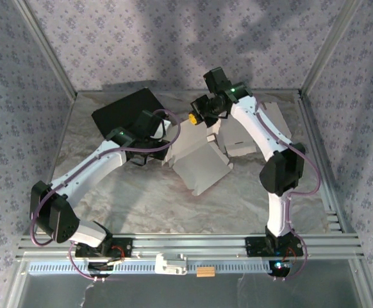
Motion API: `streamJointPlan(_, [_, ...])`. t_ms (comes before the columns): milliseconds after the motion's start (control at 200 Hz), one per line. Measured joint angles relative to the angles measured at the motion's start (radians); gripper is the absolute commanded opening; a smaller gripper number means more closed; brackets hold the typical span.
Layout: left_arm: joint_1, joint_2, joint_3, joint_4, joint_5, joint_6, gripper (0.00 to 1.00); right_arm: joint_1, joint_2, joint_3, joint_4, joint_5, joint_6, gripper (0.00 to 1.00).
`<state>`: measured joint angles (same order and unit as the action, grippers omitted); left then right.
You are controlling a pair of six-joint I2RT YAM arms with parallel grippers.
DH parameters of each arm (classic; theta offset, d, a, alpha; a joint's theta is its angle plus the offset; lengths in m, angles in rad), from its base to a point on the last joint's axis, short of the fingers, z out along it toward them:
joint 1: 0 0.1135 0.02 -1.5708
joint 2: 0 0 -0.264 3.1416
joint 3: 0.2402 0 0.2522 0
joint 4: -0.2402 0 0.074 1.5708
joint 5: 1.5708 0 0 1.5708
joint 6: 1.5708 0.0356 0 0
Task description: Fold the paper box
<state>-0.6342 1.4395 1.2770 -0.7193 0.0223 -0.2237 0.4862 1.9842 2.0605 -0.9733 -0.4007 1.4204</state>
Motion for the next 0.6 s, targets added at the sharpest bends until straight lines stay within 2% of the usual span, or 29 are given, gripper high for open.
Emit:
streamJointPlan(70, [0.005, 0.000, -0.001, 0.002, 0.000, 0.002, 0.00, 0.000, 0.000, -0.008, 0.007, 0.000, 0.005, 0.21])
streamJointPlan(115, [0.006, 0.000, -0.003, 0.005, 0.000, 0.006, 0.00, 0.000, 0.000, -0.013, 0.010, 0.002, 0.000, 0.25])
streamJointPlan(295, [0.006, 0.000, -0.003, 0.006, 0.004, 0.008, 0.00, 0.000, -0.001, -0.017, 0.013, 0.024, 0.003, 0.33])
streamJointPlan(600, [0.006, 0.000, -0.003, 0.007, 0.011, 0.018, 0.00, 0.000, -0.002, -0.013, 0.012, 0.042, 0.003, 0.40])
